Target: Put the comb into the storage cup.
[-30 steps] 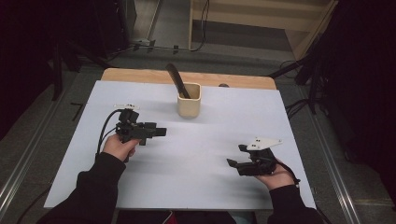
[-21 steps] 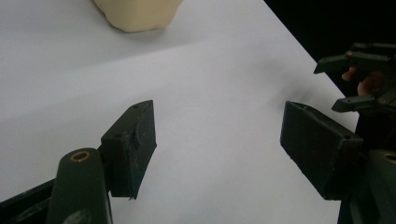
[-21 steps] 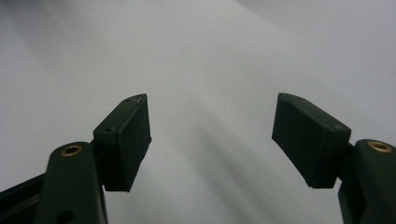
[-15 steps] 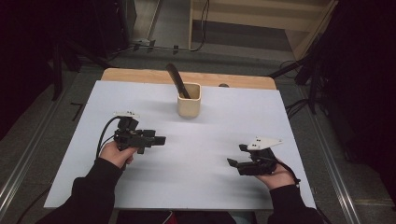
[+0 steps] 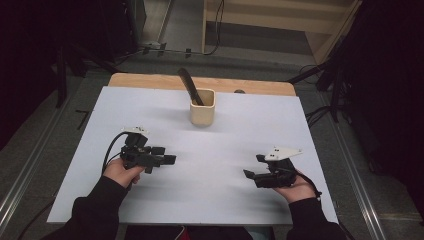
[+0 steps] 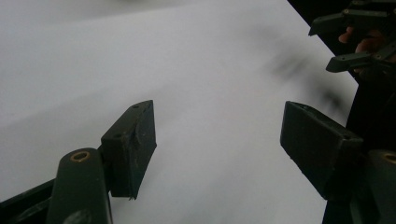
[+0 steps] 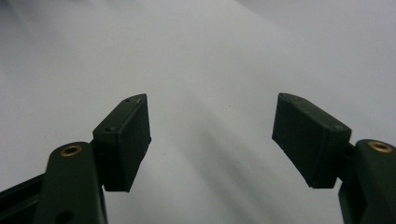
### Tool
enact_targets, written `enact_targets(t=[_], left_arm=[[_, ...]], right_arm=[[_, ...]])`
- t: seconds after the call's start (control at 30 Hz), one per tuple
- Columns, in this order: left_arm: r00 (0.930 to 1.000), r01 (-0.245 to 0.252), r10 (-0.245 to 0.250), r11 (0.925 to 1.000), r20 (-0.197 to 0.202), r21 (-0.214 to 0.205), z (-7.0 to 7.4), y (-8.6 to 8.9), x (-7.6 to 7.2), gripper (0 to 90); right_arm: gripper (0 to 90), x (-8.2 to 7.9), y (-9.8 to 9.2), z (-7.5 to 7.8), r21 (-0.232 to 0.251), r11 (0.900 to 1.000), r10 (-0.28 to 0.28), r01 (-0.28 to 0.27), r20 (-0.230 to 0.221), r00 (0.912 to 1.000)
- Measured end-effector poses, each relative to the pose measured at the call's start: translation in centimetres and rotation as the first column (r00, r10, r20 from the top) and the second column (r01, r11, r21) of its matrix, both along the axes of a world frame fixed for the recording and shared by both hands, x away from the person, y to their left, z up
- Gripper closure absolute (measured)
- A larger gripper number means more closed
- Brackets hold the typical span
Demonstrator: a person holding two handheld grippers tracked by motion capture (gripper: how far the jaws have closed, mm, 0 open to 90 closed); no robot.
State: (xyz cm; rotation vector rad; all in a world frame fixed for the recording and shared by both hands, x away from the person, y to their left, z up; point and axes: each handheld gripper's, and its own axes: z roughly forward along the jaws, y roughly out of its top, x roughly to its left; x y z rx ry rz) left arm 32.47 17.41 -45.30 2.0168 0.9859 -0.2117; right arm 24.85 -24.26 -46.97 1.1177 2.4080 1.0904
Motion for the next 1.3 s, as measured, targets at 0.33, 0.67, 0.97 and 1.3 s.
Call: enact_targets(t=[0.33, 0.67, 0.97, 1.3], left_arm=[[0.9999, 0.014, -0.013, 0.9997, -0.010, 0.019, -0.5, 0.6, -0.9, 27.3], [0.9997, 0.022, -0.022, 0.9991, -0.008, 0.037, -0.5, 1.2, -1.8, 27.3], [0.9998, 0.019, -0.019, 0.9987, -0.005, 0.048, -0.5, 1.8, -2.3, 27.3], [0.9999, 0.011, -0.010, 0.9979, -0.004, 0.064, -0.6, 2.7, -2.9, 27.3]], right_arm=[[25.9, 0.0, 0.0, 0.0, -0.004, 1.0000, -0.005, 0.005, -0.002, 1.0000], [25.9, 0.0, -0.1, -0.1, -0.005, 1.0000, -0.006, 0.006, -0.007, 1.0000], [25.9, 0.0, -0.1, -0.1, -0.008, 0.9999, -0.008, 0.008, -0.013, 0.9999], [25.9, 0.0, 0.0, -0.2, -0.008, 0.9999, -0.007, 0.007, -0.017, 0.9998]])
